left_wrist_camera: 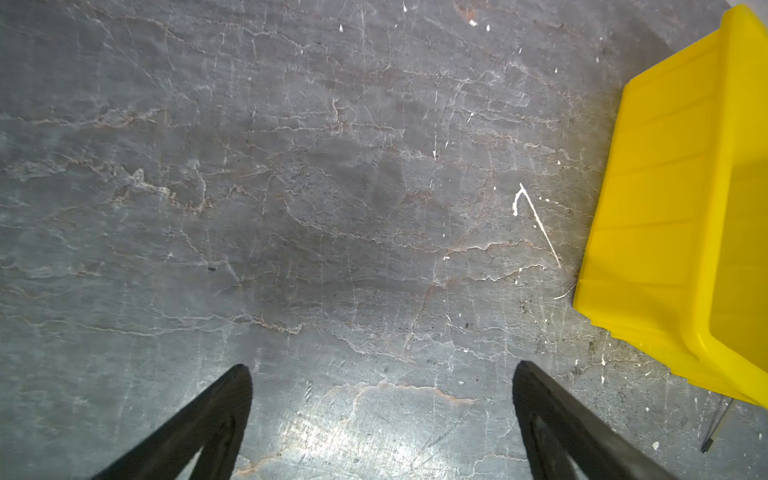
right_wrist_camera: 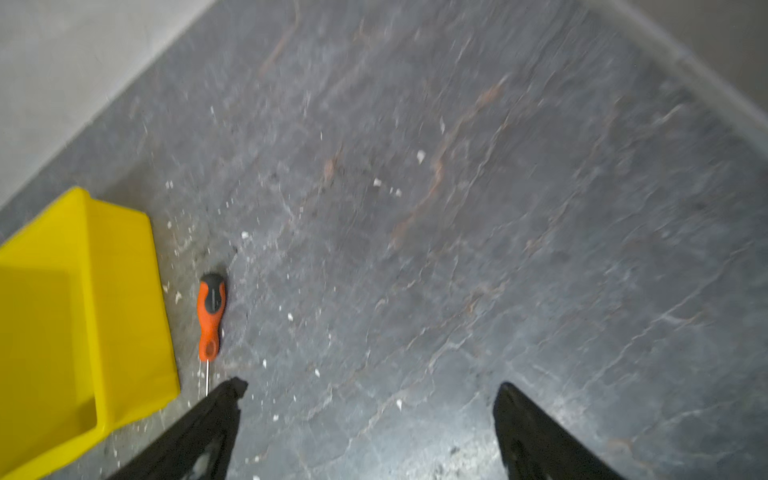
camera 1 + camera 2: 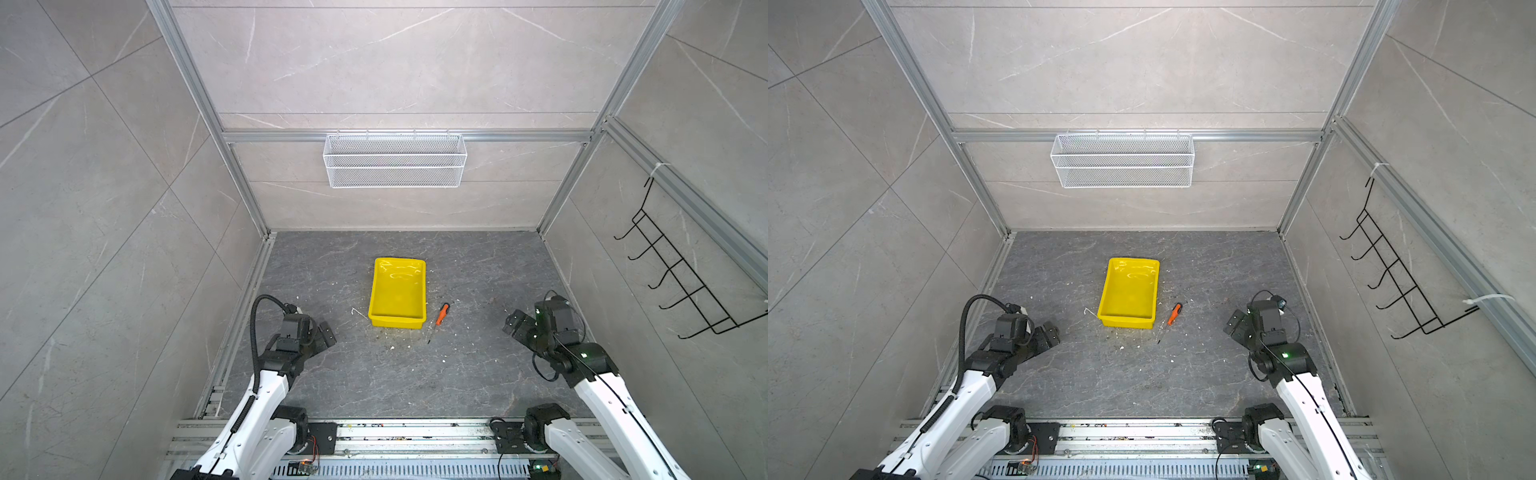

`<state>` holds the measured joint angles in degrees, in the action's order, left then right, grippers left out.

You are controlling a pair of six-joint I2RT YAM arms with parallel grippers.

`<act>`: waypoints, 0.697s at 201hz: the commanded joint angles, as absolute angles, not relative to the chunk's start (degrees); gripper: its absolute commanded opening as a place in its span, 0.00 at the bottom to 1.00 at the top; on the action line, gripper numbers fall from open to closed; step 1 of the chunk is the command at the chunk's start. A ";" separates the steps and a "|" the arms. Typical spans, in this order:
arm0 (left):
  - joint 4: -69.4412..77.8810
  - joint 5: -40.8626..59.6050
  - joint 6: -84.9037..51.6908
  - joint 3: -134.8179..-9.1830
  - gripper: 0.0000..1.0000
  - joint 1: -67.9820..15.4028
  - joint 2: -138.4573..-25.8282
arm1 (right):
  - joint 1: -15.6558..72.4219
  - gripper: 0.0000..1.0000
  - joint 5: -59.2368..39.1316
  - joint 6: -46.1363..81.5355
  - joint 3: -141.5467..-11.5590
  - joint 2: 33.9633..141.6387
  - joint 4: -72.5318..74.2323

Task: Put the screwdriver in the bin
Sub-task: 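Raise both arms and move the right gripper toward the screwdriver, then lower the right gripper over the orange screwdriver handle and close on it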

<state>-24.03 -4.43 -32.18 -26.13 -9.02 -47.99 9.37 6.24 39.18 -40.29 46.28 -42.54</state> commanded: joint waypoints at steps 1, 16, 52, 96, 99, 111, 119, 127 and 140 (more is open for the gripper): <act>-24.11 -5.22 -33.22 -27.60 1.00 -8.87 -47.82 | 9.57 0.95 -8.73 39.33 -36.79 47.21 -39.29; -24.48 -5.61 -33.31 -27.74 1.00 -8.84 -47.38 | 9.65 0.94 -15.02 42.99 -32.86 48.65 -29.27; -23.43 -4.22 -33.23 -26.79 1.00 -8.85 -46.05 | 11.80 0.92 -15.65 47.16 -37.26 64.04 -21.71; -23.01 -2.25 -32.92 -27.42 1.00 -8.80 -47.94 | 18.65 0.92 -7.37 52.09 -46.11 75.00 -19.00; -23.11 -2.47 -32.95 -27.43 1.00 -8.80 -47.98 | 18.98 0.91 -7.17 52.38 -46.51 75.39 -18.94; -23.12 -2.97 -33.21 -27.34 1.00 -8.81 -47.86 | 19.77 0.89 -7.06 53.23 -48.31 77.38 -19.05; -23.16 -2.93 -33.24 -27.25 1.00 -8.84 -47.82 | 19.95 0.87 -7.08 53.39 -49.70 79.16 -19.66; -23.24 -2.98 -33.31 -27.23 1.00 -8.84 -47.66 | 20.18 0.85 -7.08 53.21 -51.28 81.23 -20.54; -23.53 -3.45 -33.56 -27.07 1.00 -8.87 -47.13 | 20.27 0.78 -7.12 52.36 -54.23 85.25 -22.37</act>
<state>-23.57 -2.83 -32.64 -26.13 -9.02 -47.94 19.90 -8.82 51.40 -49.78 79.64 -20.27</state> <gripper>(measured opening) 0.998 0.838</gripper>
